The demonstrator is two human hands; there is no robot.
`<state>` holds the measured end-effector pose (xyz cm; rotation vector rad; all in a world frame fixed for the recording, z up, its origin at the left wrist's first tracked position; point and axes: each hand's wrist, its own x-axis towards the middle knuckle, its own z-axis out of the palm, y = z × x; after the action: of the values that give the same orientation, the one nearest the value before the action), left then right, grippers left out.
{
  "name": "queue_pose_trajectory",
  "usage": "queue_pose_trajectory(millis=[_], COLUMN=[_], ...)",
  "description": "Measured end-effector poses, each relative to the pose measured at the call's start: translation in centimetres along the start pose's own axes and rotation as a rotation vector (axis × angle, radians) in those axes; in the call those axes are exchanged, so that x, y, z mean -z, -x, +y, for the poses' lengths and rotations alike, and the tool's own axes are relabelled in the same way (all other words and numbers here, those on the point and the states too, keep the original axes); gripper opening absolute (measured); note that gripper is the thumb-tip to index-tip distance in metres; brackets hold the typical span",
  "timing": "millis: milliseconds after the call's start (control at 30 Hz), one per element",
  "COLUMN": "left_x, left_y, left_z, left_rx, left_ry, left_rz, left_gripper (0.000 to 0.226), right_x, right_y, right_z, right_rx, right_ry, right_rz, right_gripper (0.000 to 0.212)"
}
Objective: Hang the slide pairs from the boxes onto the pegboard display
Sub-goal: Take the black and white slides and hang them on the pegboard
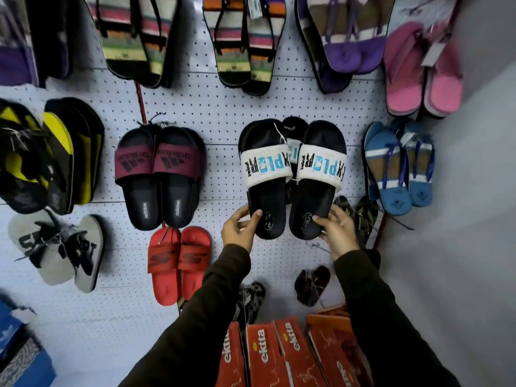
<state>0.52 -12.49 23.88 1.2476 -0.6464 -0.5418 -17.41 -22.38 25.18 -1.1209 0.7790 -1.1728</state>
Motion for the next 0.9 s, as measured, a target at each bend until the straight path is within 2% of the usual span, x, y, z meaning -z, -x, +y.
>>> queue_pose_trajectory(millis=[233, 467, 633, 700, 767, 833, 900], left_x=[-2.0, -1.9, -2.2, -2.4, -2.8, -3.1, -3.7], left_y=[-4.1, -5.6, -5.5, -5.6, -5.5, -5.5, -5.8], left_z=[4.1, 0.6, -0.9, -1.0, -0.6, 0.2, 1.7], left_rx=[-0.121, 0.025, 0.018, -0.01, -0.13, -0.41, -0.68], left_ry=[-0.028, -0.039, -0.047, -0.076, -0.138, -0.266, -0.439], left_rz=[0.037, 0.052, 0.063, 0.074, 0.096, 0.147, 0.146], left_gripper=[0.037, 0.036, 0.033, 0.034, 0.047, 0.055, 0.056], right_x=[-1.6, -1.5, -1.8, -2.2, -2.2, -2.0, -2.2], right_y=[-4.1, -5.8, -6.4, -6.1, -5.8, -6.0, -7.0], right_z=[-4.5, -1.8, 0.6, 0.9, 0.9, 0.3, -0.5], right_rx=[0.037, -0.081, -0.034, 0.069, 0.325, 0.651, 0.877], right_ry=[0.013, 0.038, 0.078, 0.162, 0.319, 0.562, 0.789], right_rz=[-0.024, -0.047, -0.064, -0.052, 0.056, 0.183, 0.197], right_gripper=[0.055, 0.055, 0.057, 0.06, 0.063, 0.063, 0.062])
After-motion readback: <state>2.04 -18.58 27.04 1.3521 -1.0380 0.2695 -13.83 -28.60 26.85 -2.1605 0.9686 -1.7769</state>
